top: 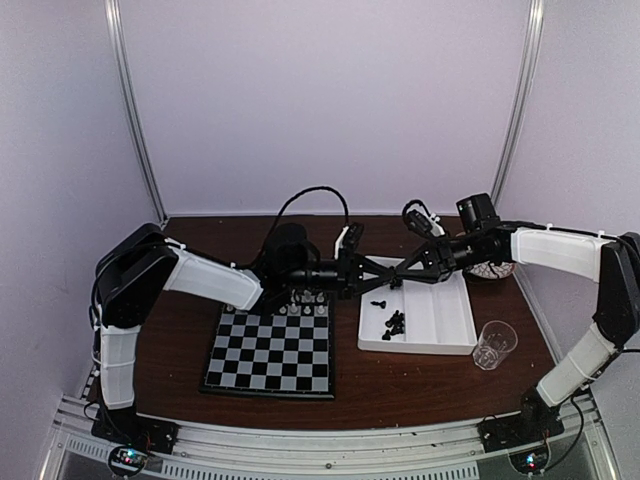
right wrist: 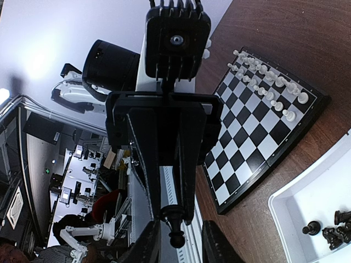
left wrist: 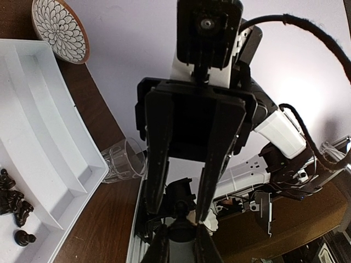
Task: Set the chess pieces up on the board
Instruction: Pass from the left arm to the right
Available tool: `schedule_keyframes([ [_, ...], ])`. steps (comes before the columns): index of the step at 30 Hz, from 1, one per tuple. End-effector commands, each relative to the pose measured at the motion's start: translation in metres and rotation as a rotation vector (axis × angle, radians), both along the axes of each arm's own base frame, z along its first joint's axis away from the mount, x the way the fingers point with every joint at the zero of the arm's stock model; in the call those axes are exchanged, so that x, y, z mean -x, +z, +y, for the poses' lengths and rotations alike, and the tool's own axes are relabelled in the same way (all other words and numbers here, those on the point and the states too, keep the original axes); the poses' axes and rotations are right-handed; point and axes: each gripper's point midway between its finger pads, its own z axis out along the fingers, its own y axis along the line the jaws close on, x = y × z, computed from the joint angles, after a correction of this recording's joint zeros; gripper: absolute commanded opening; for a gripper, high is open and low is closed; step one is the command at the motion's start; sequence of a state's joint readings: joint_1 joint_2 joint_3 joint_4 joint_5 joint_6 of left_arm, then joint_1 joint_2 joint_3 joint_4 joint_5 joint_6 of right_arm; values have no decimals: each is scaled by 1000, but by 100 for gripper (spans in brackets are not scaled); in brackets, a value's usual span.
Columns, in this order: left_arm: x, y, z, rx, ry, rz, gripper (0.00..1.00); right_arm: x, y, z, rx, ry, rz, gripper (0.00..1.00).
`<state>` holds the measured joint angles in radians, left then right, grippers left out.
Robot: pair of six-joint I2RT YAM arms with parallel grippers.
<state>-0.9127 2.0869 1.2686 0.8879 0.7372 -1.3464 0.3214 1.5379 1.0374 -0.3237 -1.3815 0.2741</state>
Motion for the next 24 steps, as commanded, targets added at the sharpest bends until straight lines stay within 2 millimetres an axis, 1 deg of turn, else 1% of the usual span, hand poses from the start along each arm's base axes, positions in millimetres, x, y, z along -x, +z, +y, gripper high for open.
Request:
schedule_keyframes([
  [1,-7,10,5,45,25,-30,3,8,1,4,-27,38,4,27],
  [4,-8,8,5,44,25,-29,3,9,2,4,-29,39,2,25],
  [15,-7,2,5,44,21,-8,2,5,2,5,-32,29,2,20],
  [18,-8,1,5,46,20,-7,2,4,2,6,-35,27,3,20],
  [20,-8,1,5,48,20,-5,2,3,3,6,-37,25,4,22],
  [24,-8,-1,4,47,19,1,2,3,4,6,-43,24,11,21],
])
